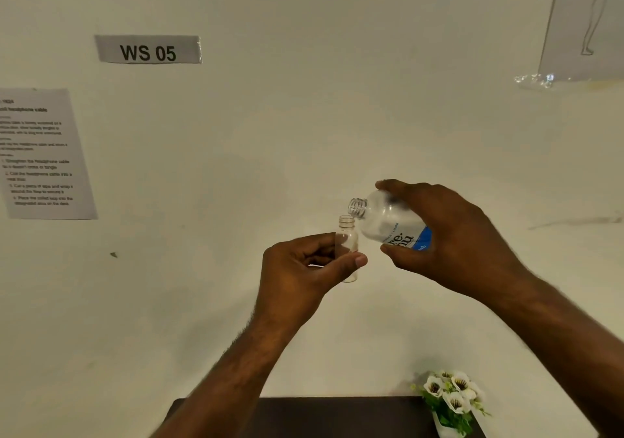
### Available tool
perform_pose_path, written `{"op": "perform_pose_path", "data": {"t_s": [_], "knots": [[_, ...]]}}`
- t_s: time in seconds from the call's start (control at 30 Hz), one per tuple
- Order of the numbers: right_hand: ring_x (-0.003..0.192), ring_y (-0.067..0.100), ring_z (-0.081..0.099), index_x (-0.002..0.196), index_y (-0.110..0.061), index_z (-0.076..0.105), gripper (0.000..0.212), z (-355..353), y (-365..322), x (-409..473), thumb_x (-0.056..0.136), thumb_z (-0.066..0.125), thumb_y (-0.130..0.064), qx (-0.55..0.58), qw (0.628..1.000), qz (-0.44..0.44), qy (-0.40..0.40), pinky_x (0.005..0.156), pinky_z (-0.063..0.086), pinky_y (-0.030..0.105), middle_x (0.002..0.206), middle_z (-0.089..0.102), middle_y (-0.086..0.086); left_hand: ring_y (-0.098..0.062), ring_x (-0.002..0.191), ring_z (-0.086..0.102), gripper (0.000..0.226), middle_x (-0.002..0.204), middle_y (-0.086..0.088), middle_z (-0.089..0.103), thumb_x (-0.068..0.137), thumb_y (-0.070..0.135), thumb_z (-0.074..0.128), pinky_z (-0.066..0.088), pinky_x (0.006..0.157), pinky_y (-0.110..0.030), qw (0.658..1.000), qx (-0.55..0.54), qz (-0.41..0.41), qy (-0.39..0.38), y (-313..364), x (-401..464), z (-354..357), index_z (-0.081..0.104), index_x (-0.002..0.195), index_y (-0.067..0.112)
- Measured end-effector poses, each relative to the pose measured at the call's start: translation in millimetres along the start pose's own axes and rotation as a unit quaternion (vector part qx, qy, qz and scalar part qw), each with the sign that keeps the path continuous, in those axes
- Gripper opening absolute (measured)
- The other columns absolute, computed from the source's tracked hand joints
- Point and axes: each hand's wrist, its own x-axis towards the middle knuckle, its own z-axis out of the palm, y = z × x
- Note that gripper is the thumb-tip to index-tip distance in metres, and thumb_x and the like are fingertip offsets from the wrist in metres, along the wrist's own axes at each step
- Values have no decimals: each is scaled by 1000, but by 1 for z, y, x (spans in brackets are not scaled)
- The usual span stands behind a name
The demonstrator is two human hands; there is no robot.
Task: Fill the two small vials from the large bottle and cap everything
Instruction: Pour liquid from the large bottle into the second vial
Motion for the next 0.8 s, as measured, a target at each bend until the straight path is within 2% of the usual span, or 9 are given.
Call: {"op": "perform_pose_path", "data": {"t_s": [0.07,0.17,0.3,0.5,0.7,0.8], "knots": [[104,15,56,145,-37,45,82,-3,0,0,72,80,-46,-12,1000,-7,0,80,49,28,124,63,-9,-20,75,79,30,81,4,81,66,39,93,66,76,-40,1000,3,0,-2,0,0,1,83,94,34],[102,15,56,145,-37,46,80,-6,0,0,72,79,-45,-29,999,-17,0,80,49,30,122,62,-9,-16,73,78,25,79,6,81,70,31,94,64,71,-27,1000,2,8,-4,1,-2,2,81,90,39],[104,17,57,146,-35,47,81,-9,2,2,73,81,-43,-51,998,-32,-9,82,50,33,124,63,-8,-14,76,79,26,81,9,81,70,34,92,65,74,-28,1000,15,12,-8,0,-3,2,80,93,38],[108,20,59,146,-33,47,81,-9,3,4,73,83,-40,-68,996,-53,-11,87,50,36,127,64,-7,-13,76,79,23,82,9,81,70,33,92,62,71,-21,1000,8,17,-11,-2,-4,1,80,87,43],[107,19,58,145,-33,48,81,-8,5,9,73,83,-38,-76,995,-71,-5,87,48,36,126,65,-9,-19,78,79,24,82,4,82,70,34,91,66,77,-35,1000,-3,10,-11,-4,-2,0,82,91,37],[106,18,58,145,-34,48,80,-8,5,13,73,83,-38,-83,994,-75,-5,87,46,35,127,65,-9,-19,78,79,23,82,4,81,70,32,92,66,77,-34,1000,-4,11,-11,-4,-1,0,82,90,37]]}}
